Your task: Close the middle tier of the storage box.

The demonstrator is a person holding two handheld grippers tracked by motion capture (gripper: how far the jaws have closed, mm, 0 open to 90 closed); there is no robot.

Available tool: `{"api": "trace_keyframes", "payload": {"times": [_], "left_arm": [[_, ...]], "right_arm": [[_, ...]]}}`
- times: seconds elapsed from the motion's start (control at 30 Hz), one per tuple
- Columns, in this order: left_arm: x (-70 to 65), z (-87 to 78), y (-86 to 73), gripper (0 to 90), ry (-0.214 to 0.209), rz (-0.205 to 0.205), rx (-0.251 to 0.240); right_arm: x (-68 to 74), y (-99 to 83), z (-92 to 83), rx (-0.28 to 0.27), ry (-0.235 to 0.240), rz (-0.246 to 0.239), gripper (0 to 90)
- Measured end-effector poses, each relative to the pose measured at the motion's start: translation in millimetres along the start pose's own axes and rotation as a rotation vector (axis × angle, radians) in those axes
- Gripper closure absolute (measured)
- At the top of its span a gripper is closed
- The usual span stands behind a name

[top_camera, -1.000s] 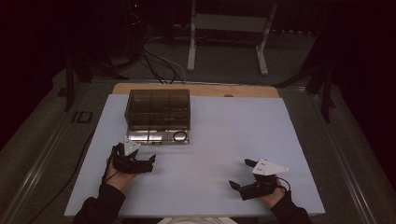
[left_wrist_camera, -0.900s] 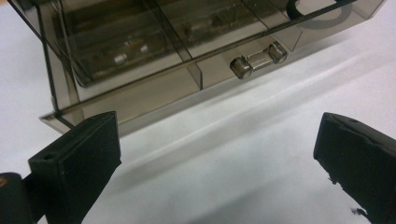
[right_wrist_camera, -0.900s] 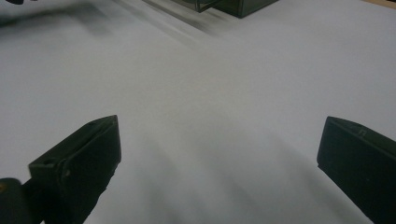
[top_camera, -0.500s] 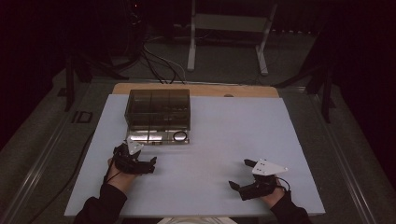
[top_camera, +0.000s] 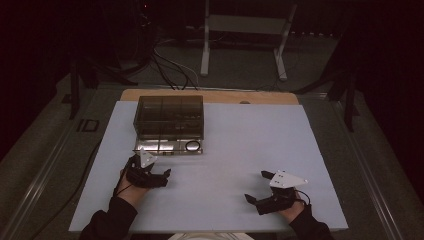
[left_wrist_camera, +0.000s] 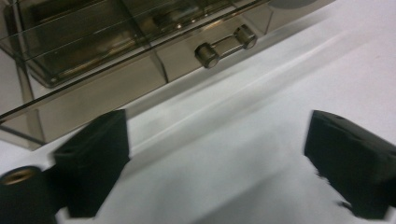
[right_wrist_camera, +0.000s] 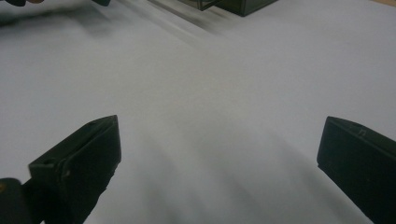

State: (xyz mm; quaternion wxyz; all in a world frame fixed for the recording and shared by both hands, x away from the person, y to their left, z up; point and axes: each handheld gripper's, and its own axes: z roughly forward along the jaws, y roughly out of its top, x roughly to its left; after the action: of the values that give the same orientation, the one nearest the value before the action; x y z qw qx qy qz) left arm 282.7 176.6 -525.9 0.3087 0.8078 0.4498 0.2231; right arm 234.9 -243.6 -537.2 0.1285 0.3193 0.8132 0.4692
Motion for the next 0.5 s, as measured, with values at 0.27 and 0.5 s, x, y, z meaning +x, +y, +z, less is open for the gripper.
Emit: {"api": "trace_keyframes", "payload": {"times": [0.27,0.5], "left_arm": [[-3.8,5.0,-1.3,18.7,-0.019,0.042,0.029],[-3.2,5.1,-0.5,19.0,0.000,0.026,0.043]], "right_arm": [[-0.3,-0.2,-0.7,-0.002,-0.003,0.004,0.0],[-0.9,-0.7,-1.0,-0.002,-0.005,0.004,0.0]]}}
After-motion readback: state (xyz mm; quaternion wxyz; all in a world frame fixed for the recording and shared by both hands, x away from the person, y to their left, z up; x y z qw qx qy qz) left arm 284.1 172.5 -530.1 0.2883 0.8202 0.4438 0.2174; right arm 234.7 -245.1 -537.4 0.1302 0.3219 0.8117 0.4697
